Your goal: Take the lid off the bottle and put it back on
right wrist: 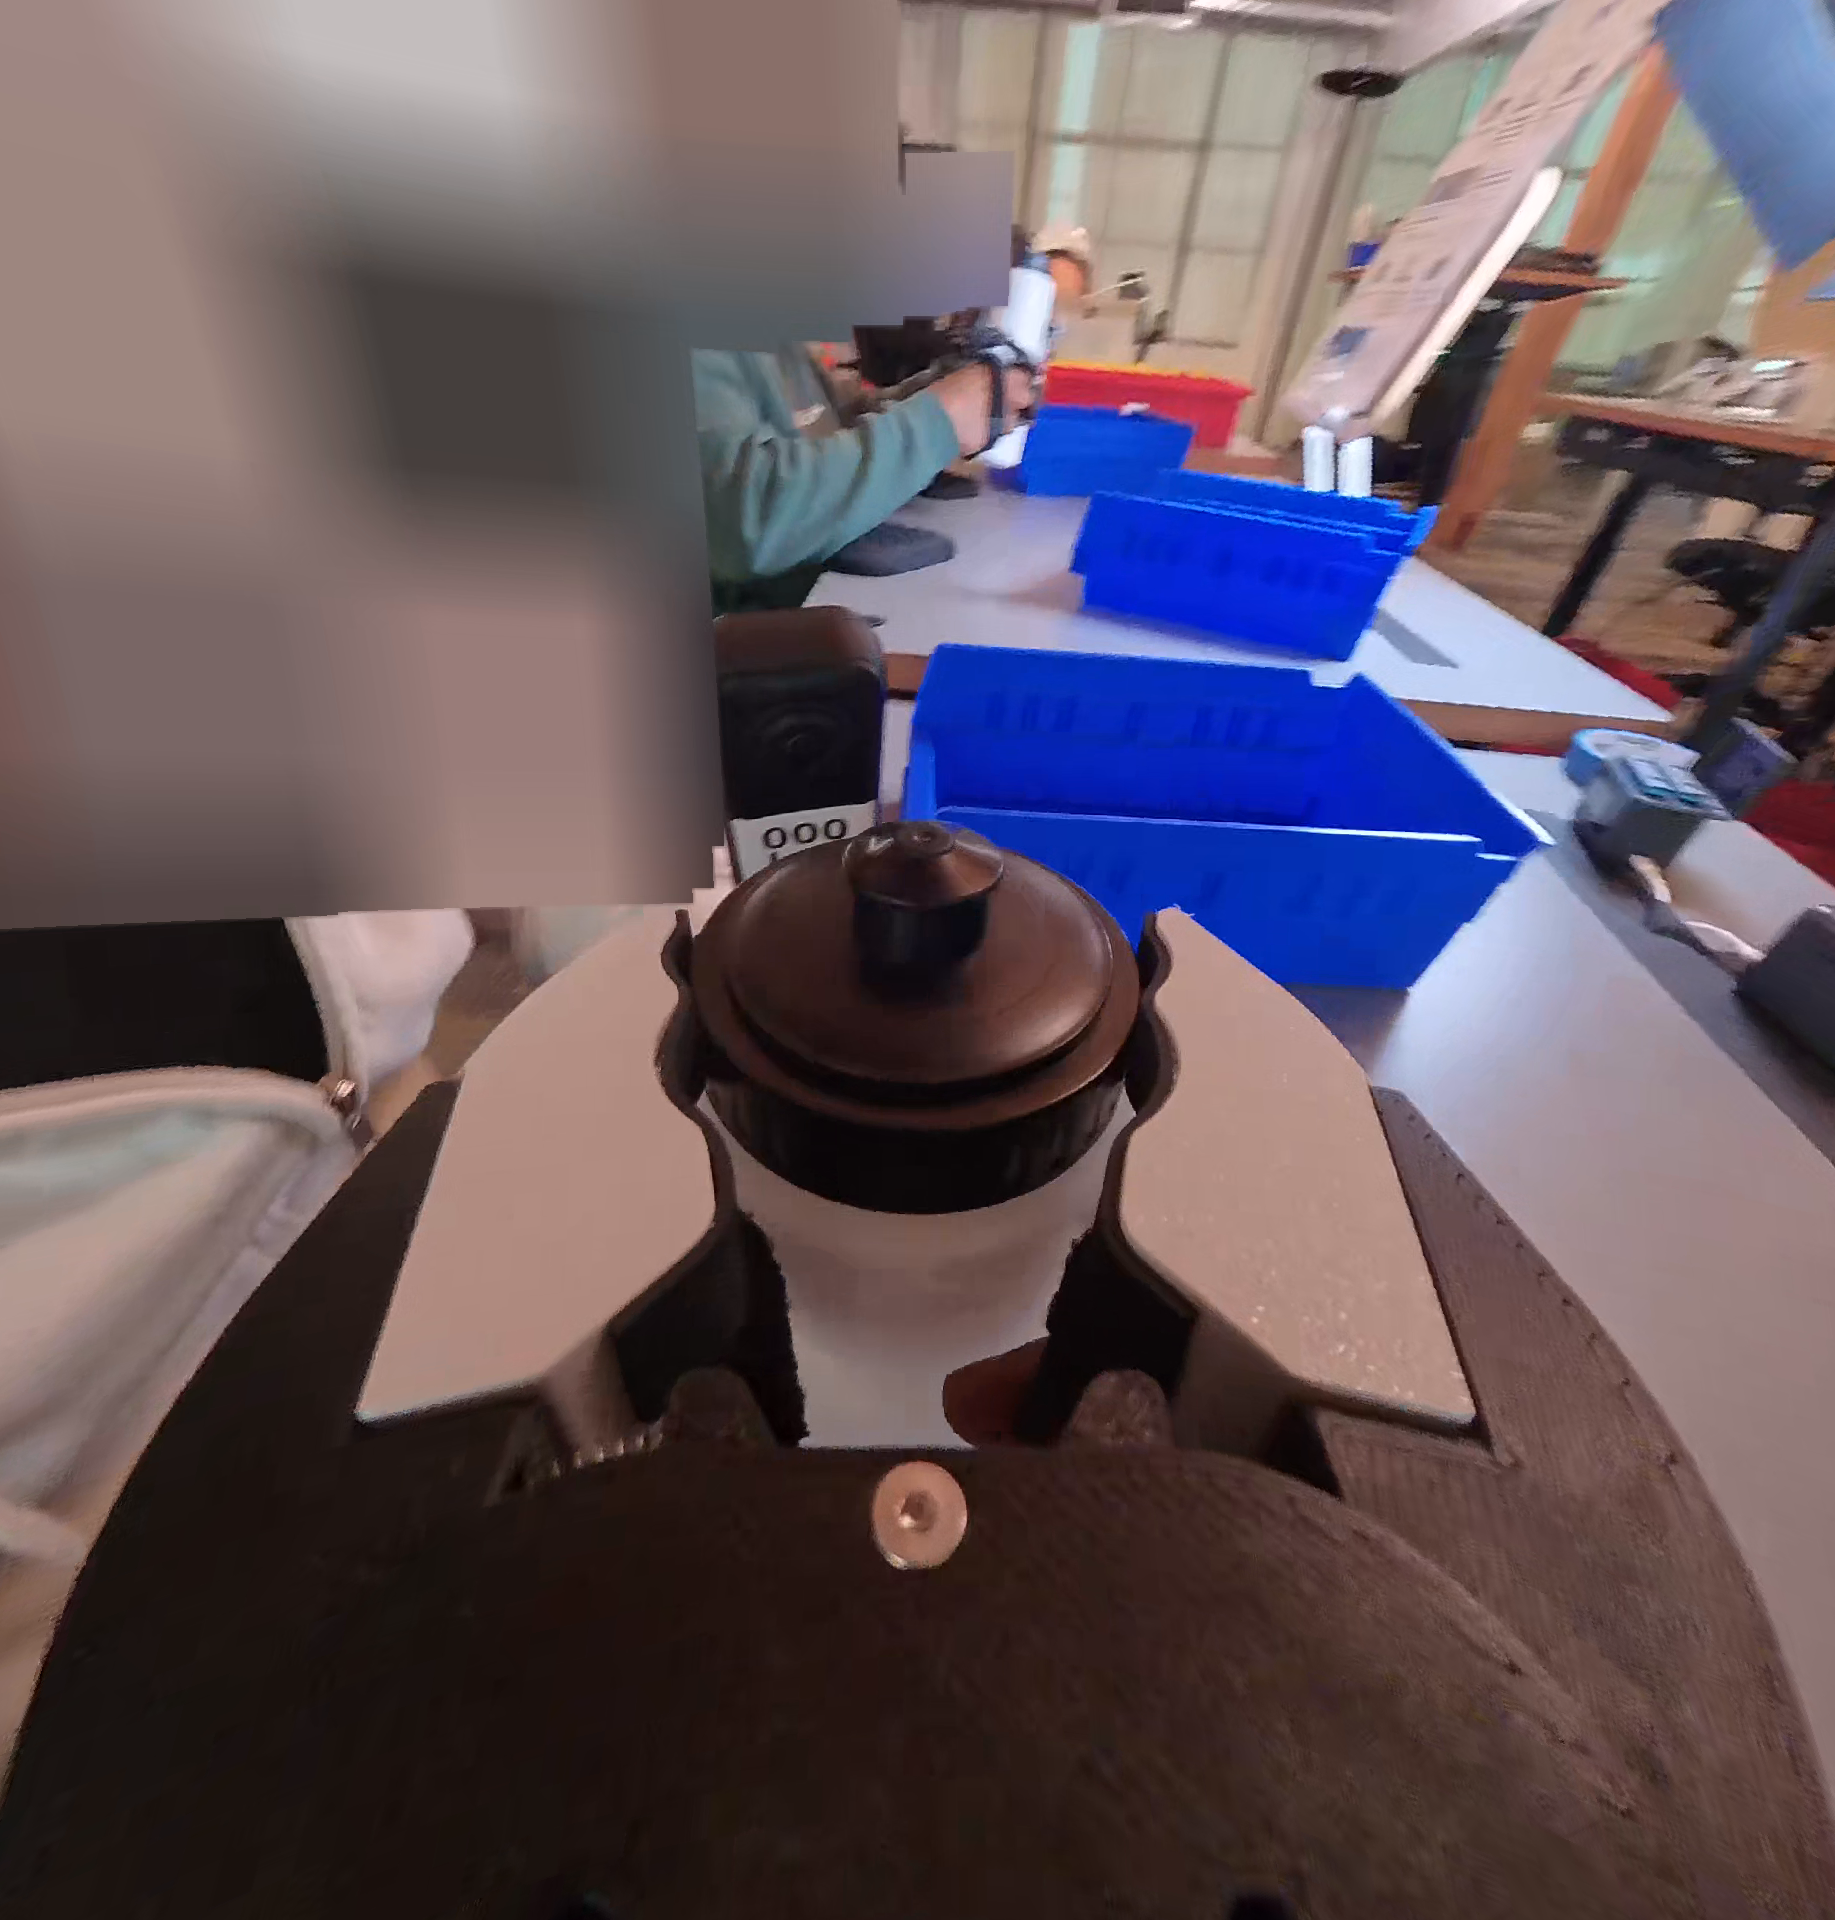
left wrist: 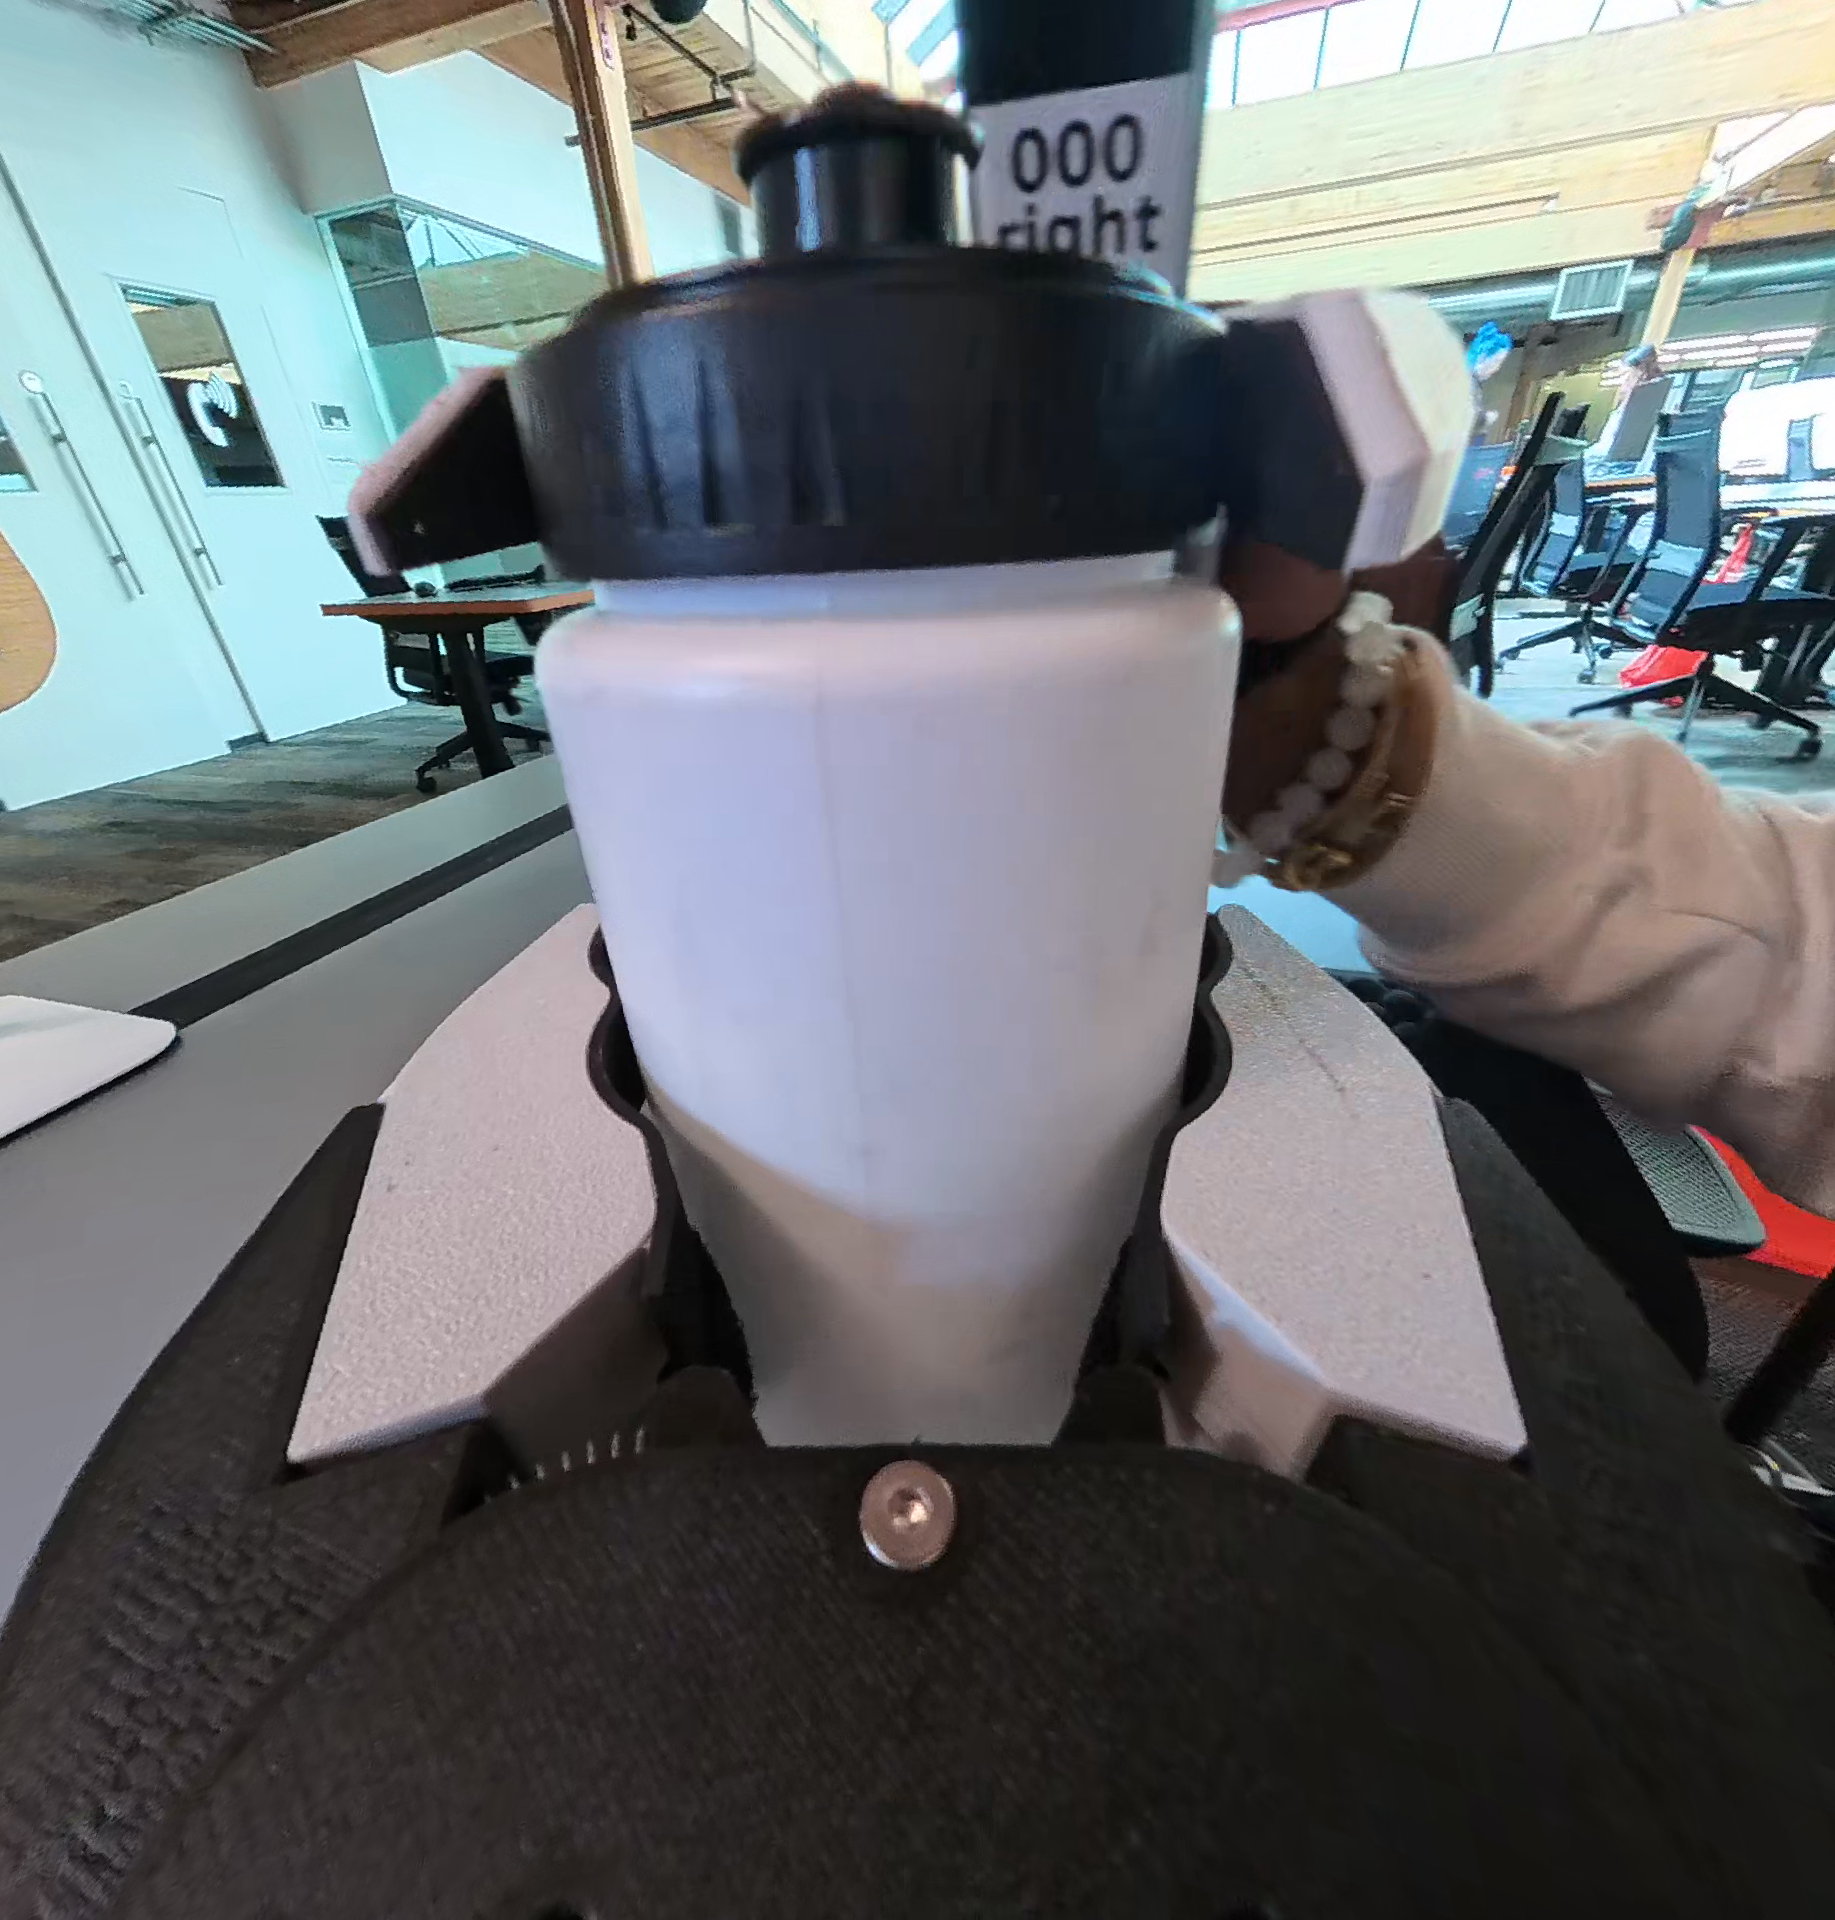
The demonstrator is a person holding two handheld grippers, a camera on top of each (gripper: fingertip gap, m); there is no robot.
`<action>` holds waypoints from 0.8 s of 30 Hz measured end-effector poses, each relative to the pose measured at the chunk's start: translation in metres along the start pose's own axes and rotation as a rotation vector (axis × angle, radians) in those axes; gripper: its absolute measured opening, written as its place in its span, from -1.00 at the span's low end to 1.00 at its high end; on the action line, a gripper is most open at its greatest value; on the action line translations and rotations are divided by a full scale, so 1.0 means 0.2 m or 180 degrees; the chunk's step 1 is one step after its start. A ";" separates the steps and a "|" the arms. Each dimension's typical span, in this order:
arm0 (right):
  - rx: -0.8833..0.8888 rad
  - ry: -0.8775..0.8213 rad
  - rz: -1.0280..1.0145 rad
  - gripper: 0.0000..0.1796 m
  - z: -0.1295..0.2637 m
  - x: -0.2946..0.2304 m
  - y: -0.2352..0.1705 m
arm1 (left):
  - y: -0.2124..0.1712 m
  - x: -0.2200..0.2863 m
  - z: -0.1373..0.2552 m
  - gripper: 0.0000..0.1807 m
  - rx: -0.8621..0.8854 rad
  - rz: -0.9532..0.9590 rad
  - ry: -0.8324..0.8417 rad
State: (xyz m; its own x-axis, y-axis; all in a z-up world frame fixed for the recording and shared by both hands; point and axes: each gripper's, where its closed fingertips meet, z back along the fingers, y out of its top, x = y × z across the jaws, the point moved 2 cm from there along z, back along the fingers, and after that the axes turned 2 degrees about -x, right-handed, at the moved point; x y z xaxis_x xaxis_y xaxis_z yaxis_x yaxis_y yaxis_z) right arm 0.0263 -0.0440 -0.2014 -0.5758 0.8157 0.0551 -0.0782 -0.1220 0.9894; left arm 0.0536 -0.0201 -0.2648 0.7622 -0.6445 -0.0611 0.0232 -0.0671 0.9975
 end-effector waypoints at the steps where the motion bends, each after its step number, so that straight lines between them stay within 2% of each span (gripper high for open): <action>1: 0.0033 -0.0216 -0.0051 -0.11 0.00 0.01 0.00 | 0.00 0.00 0.00 0.13 -0.0005 0.0005 0.0033; 7: -0.0198 -0.2224 -0.0337 -0.11 0.03 0.03 -0.01 | 0.00 -0.01 0.00 0.14 -0.0042 -0.0040 0.0168; 10: -0.0330 -0.2546 -0.0168 -0.09 0.04 0.01 -0.02 | 0.00 0.00 0.00 0.14 -0.0048 -0.0070 0.0168; 11: -0.0348 -0.2354 -0.0103 -0.07 0.02 0.00 -0.01 | 0.00 -0.01 0.00 0.14 -0.0045 -0.0041 0.0168; 16: -0.0236 -0.0665 -0.0119 0.02 0.01 -0.04 0.02 | 0.00 0.00 0.00 0.13 0.0000 0.0008 -0.0015; 18: -0.0119 -0.0046 0.0118 0.05 0.02 -0.05 0.04 | 0.00 0.01 0.00 0.13 0.0005 0.0011 -0.0070; 19: -0.0039 0.0198 0.0218 0.00 0.02 -0.05 0.04 | 0.00 0.02 0.00 0.13 0.0013 0.0018 -0.0092; 22: 0.0118 0.0604 0.0160 -0.13 0.01 -0.03 0.04 | 0.00 0.02 0.00 0.13 0.0031 0.0036 -0.0124; 24: 0.0217 0.0627 0.0106 -0.14 0.02 -0.03 0.04 | 0.00 0.02 0.00 0.13 0.0021 0.0037 -0.0110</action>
State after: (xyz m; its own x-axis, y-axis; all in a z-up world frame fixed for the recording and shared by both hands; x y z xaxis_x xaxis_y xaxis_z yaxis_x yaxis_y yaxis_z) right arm 0.0315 -0.0477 -0.1924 -0.7256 0.6848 0.0673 -0.0049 -0.1030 0.9947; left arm 0.0555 -0.0226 -0.2645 0.7395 -0.6712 -0.0509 0.0101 -0.0646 0.9979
